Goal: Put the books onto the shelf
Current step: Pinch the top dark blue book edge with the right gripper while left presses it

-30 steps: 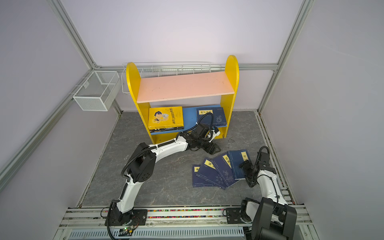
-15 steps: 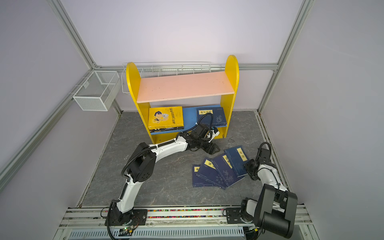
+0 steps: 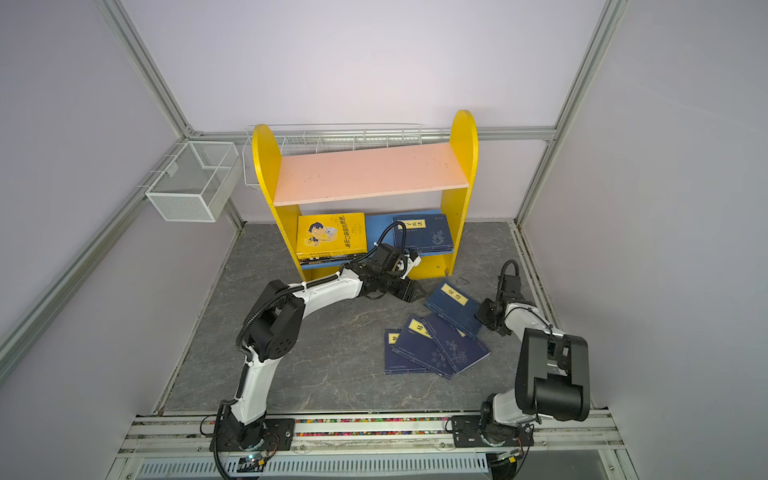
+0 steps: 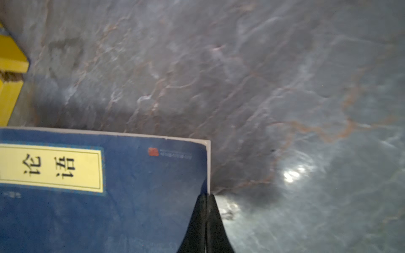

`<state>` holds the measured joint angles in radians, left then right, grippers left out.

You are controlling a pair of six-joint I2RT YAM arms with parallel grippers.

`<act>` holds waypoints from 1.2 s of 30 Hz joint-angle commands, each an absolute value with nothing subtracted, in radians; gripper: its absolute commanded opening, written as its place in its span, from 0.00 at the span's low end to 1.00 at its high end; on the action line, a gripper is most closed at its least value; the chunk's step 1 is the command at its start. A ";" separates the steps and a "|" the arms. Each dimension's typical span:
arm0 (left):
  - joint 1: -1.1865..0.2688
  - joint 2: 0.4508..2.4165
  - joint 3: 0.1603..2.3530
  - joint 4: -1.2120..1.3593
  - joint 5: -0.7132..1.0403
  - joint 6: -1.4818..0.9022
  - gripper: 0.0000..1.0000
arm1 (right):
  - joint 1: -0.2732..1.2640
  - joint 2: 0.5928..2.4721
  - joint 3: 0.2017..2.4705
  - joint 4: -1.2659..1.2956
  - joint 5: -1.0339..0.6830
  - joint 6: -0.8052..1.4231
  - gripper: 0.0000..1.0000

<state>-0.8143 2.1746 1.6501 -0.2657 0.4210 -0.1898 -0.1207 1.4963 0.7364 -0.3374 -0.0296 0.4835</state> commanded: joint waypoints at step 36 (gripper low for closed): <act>-0.829 2.348 1.845 -0.624 0.532 -0.035 0.62 | 0.020 1.470 0.817 -0.440 -0.017 0.403 0.17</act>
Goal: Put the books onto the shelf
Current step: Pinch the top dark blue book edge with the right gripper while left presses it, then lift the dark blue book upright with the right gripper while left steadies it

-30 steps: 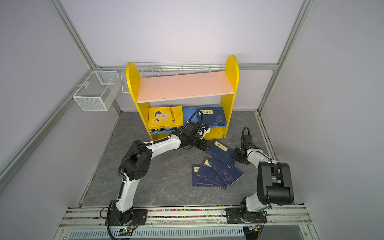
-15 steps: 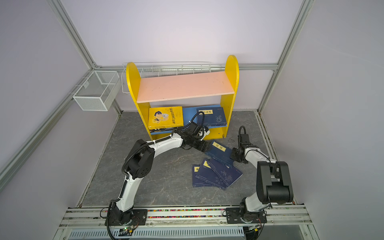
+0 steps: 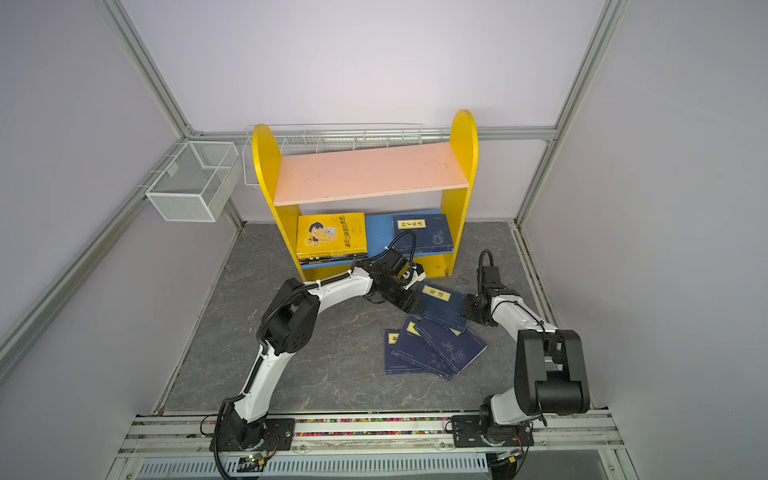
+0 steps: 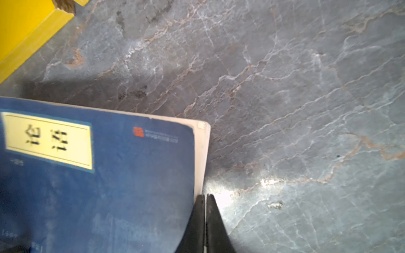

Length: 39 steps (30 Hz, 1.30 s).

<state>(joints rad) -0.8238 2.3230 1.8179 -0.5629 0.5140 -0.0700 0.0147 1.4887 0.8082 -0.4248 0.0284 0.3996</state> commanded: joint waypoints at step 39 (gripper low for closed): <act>-0.864 2.362 1.874 -0.669 0.481 0.003 0.46 | -0.117 1.194 0.667 -0.318 -0.096 0.511 0.59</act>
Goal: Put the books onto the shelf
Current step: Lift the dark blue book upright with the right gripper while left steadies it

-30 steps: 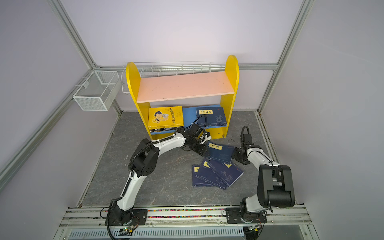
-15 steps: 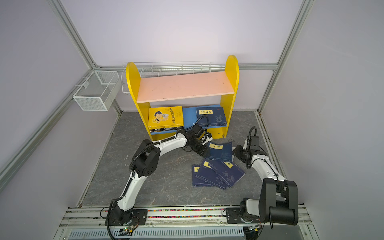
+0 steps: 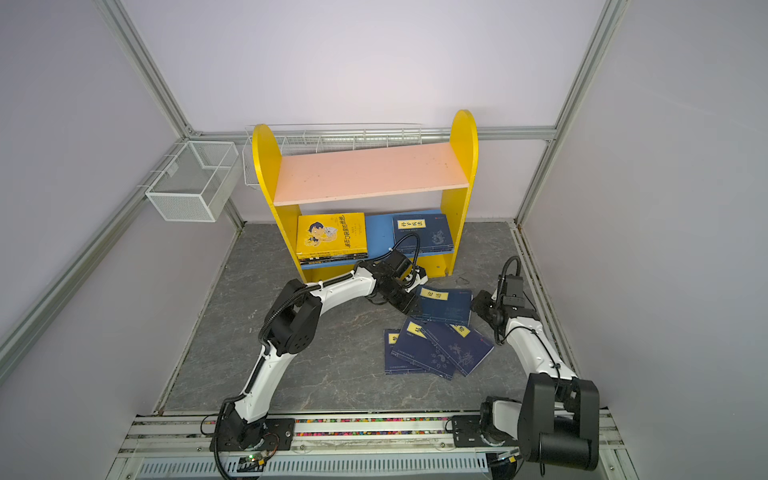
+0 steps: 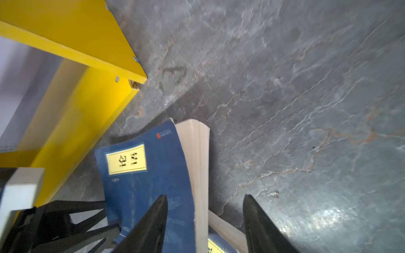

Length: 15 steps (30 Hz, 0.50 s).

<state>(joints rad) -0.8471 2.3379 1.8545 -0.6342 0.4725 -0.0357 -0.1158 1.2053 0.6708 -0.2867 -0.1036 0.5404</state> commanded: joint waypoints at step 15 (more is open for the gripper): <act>-0.867 2.364 1.876 -0.672 0.481 0.005 0.46 | -0.127 1.431 0.572 -0.053 -0.428 0.619 0.48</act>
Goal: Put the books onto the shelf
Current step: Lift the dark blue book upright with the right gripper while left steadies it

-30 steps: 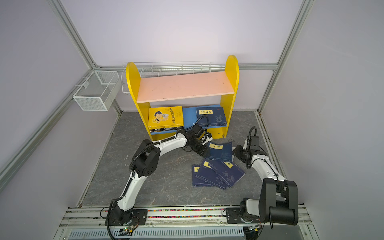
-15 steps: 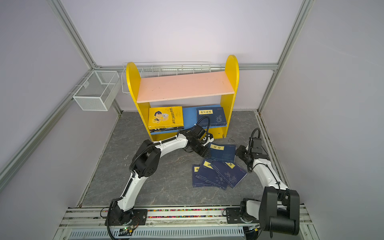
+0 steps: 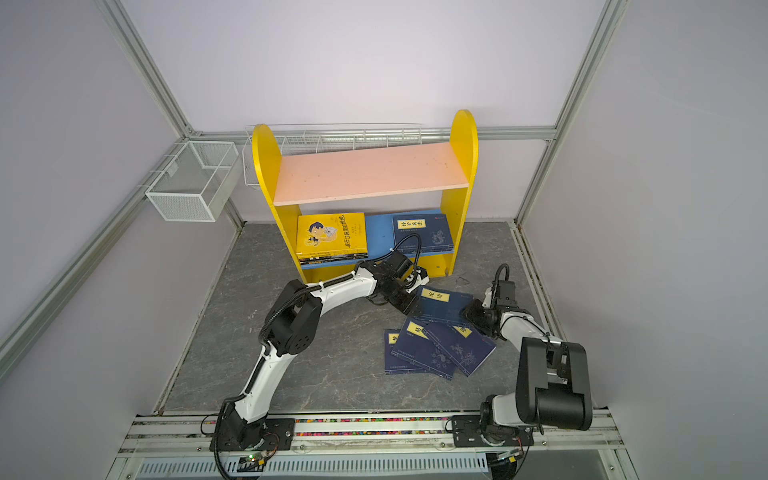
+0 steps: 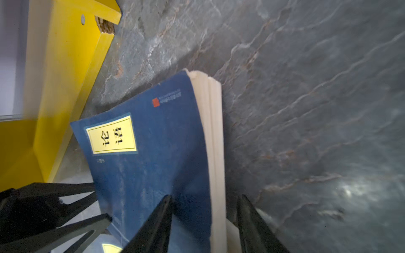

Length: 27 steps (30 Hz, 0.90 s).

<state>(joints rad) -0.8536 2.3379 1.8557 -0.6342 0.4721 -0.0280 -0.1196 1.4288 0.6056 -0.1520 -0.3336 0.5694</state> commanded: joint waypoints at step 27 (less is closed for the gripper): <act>-0.767 1.905 1.711 -0.459 0.297 -0.251 0.92 | -0.115 0.971 0.689 -0.124 -0.578 0.567 0.06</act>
